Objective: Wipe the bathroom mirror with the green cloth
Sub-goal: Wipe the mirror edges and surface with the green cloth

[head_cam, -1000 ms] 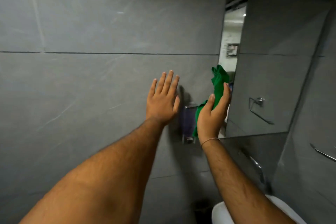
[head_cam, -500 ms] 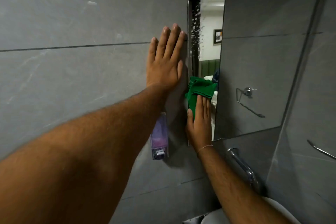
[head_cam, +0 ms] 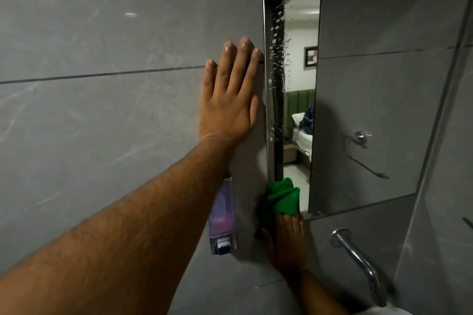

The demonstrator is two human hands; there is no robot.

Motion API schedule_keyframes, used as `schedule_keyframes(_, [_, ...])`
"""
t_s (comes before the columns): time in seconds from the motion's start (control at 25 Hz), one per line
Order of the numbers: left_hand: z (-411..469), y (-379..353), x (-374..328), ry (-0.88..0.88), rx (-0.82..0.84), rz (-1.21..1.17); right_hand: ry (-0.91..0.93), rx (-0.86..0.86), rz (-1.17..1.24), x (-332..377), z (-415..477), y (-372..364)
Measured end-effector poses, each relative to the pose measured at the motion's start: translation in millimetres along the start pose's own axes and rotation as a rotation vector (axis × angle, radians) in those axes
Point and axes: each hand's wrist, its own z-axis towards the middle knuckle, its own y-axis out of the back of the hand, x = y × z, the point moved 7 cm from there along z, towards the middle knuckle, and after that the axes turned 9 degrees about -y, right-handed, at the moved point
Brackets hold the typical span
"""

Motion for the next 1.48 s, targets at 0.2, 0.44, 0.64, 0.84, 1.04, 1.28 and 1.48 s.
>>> schedule_keyframes(0.2, [-1.0, -2.4, -0.8, -0.020, -0.010, -0.008, 0.078, -0.225, 0.053, 46.3, 111.7, 54.8])
schedule_keyframes(0.44, [-2.7, -7.4, 1.5, -0.033, -0.041, -0.020, 0.090, -0.363, 0.102, 117.1, 279.2, 150.0])
schedule_keyframes(0.64, [-2.1, -9.2, 2.8, -0.037, -0.048, -0.027, 0.149, -0.493, 0.097, 191.3, 407.9, 224.8])
schedule_keyframes(0.84, [-2.2, -7.0, 3.3, -0.031, -0.025, -0.066, 0.128, -0.490, 0.097, 220.3, 467.4, 261.0])
schedule_keyframes(1.04, [-3.4, -7.2, 2.7, -0.047, -0.042, -0.089, 0.139, -0.482, 0.078, 178.1, 472.6, 263.6])
schedule_keyframes(1.28, [-6.8, -13.1, 4.2, -0.049, -0.109, -0.076, -0.041, -0.497, 0.101, 46.3, 503.8, 287.0])
schedule_keyframes(1.48, [-8.3, -16.5, -1.0, -0.057, -0.104, -0.083, -0.277, -0.487, 0.166, -73.0, 560.3, 327.6])
